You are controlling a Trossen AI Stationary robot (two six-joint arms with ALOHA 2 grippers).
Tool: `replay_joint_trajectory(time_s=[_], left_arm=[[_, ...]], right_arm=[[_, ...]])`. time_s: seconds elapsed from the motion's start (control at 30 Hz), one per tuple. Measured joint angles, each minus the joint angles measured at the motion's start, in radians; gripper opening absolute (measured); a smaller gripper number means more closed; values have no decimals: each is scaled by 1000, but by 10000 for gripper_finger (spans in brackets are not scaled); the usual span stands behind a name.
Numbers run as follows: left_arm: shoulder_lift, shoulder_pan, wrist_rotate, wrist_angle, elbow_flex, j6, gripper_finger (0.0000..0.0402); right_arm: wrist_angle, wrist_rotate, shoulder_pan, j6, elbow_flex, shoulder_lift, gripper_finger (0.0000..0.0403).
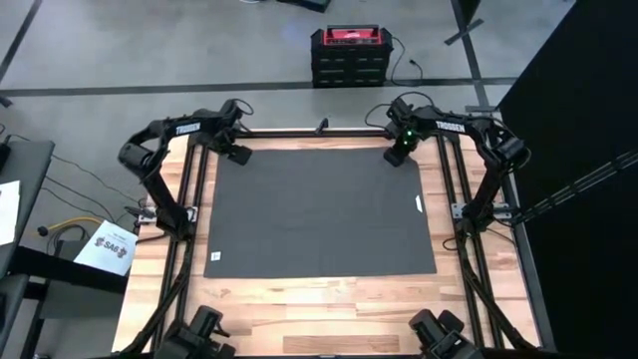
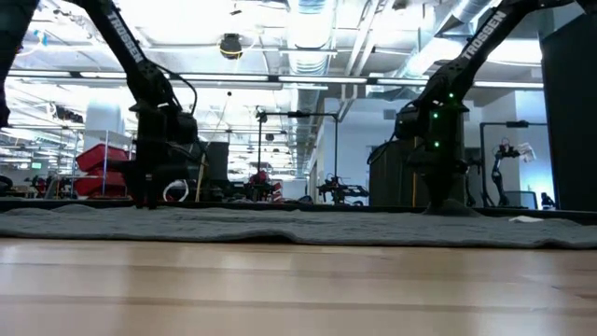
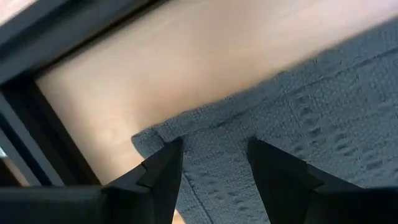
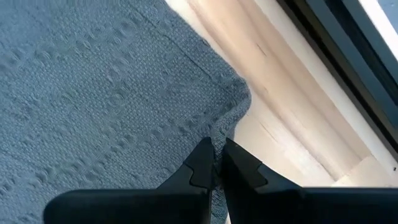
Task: Roll towel
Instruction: Fold the gray towel
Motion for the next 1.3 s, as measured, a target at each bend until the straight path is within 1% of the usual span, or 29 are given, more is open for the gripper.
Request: replay_joint_trajectory(time_s=[0.13,0.2,0.27,0.4,0.43,0.57,0.73,0.9,1.03,1.13,1.3], left_arm=[[16,0,-5,5,5,-2,172],[17,0,-5,7,5,16,163],[19,-2,-2,3,5,37,133],[10,-3,-4,13,1,36,25],[-1,-2,-8,17,0,30,14],[-60,-8,-24,-12,-9,27,2],[-149,-22,-23,-53,-6,19,0],[-241,-83,-20,-73,-10,-4,0],[-306,-154,-18,-126,-11,-37,0],[-357,-234,-18,-142,-12,-63,0],[-463,-378,-13,-160,-25,-113,0]], right_arm=[[-9,0,0,-11,0,0,10],[-9,0,0,-13,0,0,10],[-9,0,0,-16,0,0,10],[-8,1,0,-29,0,-1,10],[-9,15,2,-36,0,-1,10],[-19,119,12,-55,0,-39,10],[-36,124,21,-66,0,-170,10],[-101,124,58,-66,1,-345,10],[-180,121,91,-42,-5,-458,10],[-240,119,114,3,-39,-527,10],[-266,94,216,79,-119,-660,10]])
